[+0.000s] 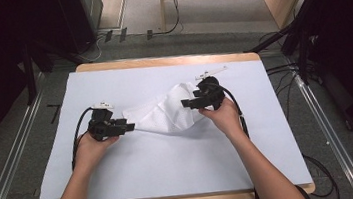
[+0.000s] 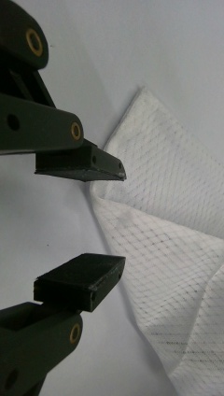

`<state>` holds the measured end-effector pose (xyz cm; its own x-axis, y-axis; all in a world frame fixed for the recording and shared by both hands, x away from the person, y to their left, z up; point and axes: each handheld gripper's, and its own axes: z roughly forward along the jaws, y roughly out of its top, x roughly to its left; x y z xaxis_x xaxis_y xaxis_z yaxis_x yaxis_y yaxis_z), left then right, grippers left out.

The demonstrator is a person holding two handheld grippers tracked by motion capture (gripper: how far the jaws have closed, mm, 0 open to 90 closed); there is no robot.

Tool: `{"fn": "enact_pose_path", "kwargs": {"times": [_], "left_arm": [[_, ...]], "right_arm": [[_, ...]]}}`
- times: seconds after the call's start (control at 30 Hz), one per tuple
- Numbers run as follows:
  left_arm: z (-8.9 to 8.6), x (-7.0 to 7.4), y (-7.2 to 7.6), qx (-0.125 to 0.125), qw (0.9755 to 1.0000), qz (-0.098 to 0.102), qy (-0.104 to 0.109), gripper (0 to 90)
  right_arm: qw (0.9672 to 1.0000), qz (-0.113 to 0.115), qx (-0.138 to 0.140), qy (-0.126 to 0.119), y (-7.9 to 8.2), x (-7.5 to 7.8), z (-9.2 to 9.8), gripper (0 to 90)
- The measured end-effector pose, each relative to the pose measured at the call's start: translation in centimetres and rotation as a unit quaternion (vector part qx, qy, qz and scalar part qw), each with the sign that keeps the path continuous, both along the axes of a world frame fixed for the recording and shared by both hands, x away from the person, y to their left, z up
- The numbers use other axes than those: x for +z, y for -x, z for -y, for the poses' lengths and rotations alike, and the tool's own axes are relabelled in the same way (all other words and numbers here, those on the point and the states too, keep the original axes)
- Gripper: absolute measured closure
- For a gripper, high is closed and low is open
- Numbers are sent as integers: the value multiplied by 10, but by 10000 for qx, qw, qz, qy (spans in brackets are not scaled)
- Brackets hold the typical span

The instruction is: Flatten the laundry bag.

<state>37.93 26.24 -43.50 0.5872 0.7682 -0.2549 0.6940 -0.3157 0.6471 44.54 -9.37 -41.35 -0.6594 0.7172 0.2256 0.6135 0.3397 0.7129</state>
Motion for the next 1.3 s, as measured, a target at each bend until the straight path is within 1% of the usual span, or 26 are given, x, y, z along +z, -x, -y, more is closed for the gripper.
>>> {"fn": "enact_pose_path", "kwargs": {"times": [0.03,0.07,0.1,0.2,0.23,0.27,0.3,0.33,0.37,0.4,0.43,0.47,0.5,0.53,0.57,0.67,0.77,0.8,0.87,0.9,0.93,0.97,1.03,1.17,1.23,1.3], "left_arm": [[-1,0,0,4,10000,4,-4,525],[-2,0,1,18,10000,25,-1,526],[-2,0,1,18,10000,25,-1,525],[-4,0,2,20,10000,50,-8,526],[-5,-1,2,41,10000,52,-1,527],[-5,-1,2,46,10000,40,-4,528],[-6,-1,2,58,10000,42,-23,528],[-6,-2,2,73,10000,44,-20,528],[-7,-2,2,68,10000,40,-35,528],[-7,-2,2,71,10000,44,-48,529],[-7,-2,2,69,10000,46,-48,529],[-7,-2,2,63,9999,49,-63,529],[-7,-2,2,63,9999,49,-63,529],[-8,-2,2,78,9999,58,-44,529],[-8,-2,2,77,9999,60,-51,530],[-10,-1,2,107,9999,59,-45,531],[-10,-1,2,110,9999,57,-55,532],[-10,-1,2,110,9999,64,-53,531],[-10,-1,2,99,9999,75,-44,531],[-10,-2,2,97,9999,67,-60,531],[-10,-2,1,104,9999,58,-51,531],[-10,-2,1,104,9999,58,-51,531],[-10,-2,2,106,9999,60,-75,531],[-12,-1,2,156,9998,79,-62,531],[-14,-2,2,175,9998,64,-62,531],[-14,-3,2,179,9998,68,-73,531]], "right_arm": [[10000,-26,7,-3,-3,-3,-2,301],[9999,-91,-35,64,-6,-6,-3,293],[9999,-91,-35,64,-6,-6,-3,293],[9994,-220,-10,259,-12,-18,-8,283],[9990,-324,32,300,-14,-27,-9,315],[9988,-393,28,277,-14,-30,-9,363],[9985,-486,21,235,-15,-32,-7,447],[9985,-486,21,235,-15,-32,-7,447],[9982,-577,65,167,-15,-34,-5,529],[9973,-720,89,83,-15,-36,-3,671],[9973,-720,89,83,-15,-36,-3,671],[9976,-674,158,90,-14,-36,-4,788],[9976,-674,158,90,-14,-36,-4,788],[9977,-633,190,142,-13,-35,-5,831],[9982,-527,267,141,-11,-33,-7,893],[9982,-457,361,114,-9,-31,-10,900],[9983,-423,378,127,-7,-30,-12,900],[9984,-415,356,104,-7,-28,-12,883],[9990,-298,303,147,-9,-25,-12,847],[9990,-298,303,147,-9,-25,-12,847],[9993,-245,241,112,-15,-24,-12,779],[9993,-245,241,112,-15,-24,-12,779],[9989,-418,203,49,-25,-31,-12,653],[9991,-377,192,98,-29,-39,-17,605],[9990,-346,192,228,-31,-44,-23,572],[9988,-329,238,254,-33,-47,-25,570]]}}
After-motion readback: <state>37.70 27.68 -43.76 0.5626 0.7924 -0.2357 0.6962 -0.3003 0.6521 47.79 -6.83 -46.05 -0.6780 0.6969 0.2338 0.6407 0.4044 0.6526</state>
